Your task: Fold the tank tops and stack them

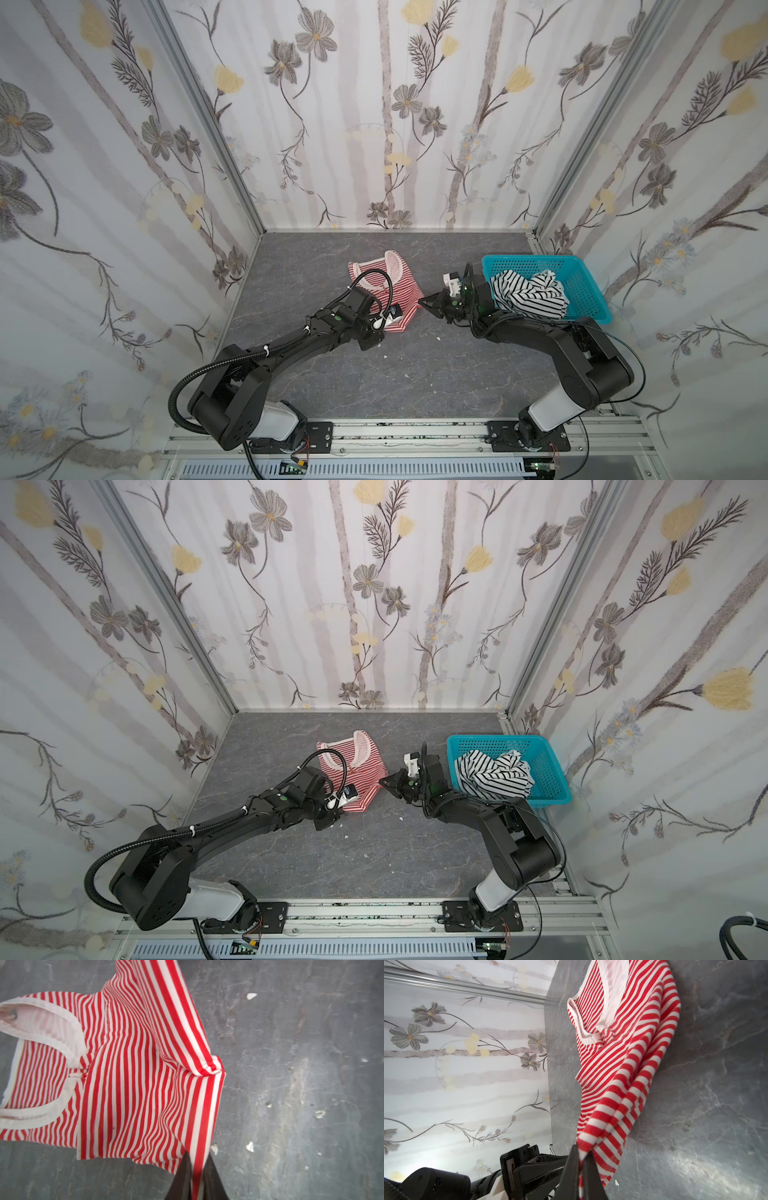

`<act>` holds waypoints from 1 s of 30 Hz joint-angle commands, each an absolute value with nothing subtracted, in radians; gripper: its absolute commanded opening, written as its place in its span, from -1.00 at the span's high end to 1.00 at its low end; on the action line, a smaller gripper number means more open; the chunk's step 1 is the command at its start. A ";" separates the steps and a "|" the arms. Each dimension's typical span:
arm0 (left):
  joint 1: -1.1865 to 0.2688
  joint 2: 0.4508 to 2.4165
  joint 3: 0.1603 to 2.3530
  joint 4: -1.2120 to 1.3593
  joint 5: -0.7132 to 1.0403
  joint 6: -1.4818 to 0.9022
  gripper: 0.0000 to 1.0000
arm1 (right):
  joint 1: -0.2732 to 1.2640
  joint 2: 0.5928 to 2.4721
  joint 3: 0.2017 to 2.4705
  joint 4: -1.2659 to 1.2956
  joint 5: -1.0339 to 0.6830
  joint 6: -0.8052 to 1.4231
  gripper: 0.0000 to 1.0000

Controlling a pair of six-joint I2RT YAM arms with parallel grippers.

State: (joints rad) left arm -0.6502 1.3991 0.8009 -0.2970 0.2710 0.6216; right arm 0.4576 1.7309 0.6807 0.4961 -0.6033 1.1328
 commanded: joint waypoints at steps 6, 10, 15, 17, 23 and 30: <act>-0.708 1.390 0.872 -0.498 0.504 0.612 0.73 | 0.450 1.533 0.570 0.454 -0.644 1.133 1.00; -0.729 1.390 0.900 -0.535 0.577 0.602 0.72 | 0.441 1.418 0.533 0.385 -0.640 1.131 1.00; -0.741 1.397 0.943 -0.570 0.707 0.585 0.71 | 0.426 1.279 0.532 0.267 -0.627 1.120 1.00; -0.741 1.404 0.957 -0.577 0.752 0.584 0.71 | 0.414 1.250 0.541 0.240 -0.631 1.121 1.00; -0.737 1.429 1.033 -0.608 0.873 0.589 0.71 | 0.403 1.244 0.623 0.176 -0.649 1.127 1.00; -0.632 1.476 1.091 -0.614 0.915 0.644 0.73 | 0.385 1.394 0.804 0.165 -0.677 1.138 1.00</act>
State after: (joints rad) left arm -0.6666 1.4624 1.0706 -0.6022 0.8577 0.5987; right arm 0.3904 1.3460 0.7460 0.1535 -0.6544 1.1255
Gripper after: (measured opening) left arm 0.135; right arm 0.048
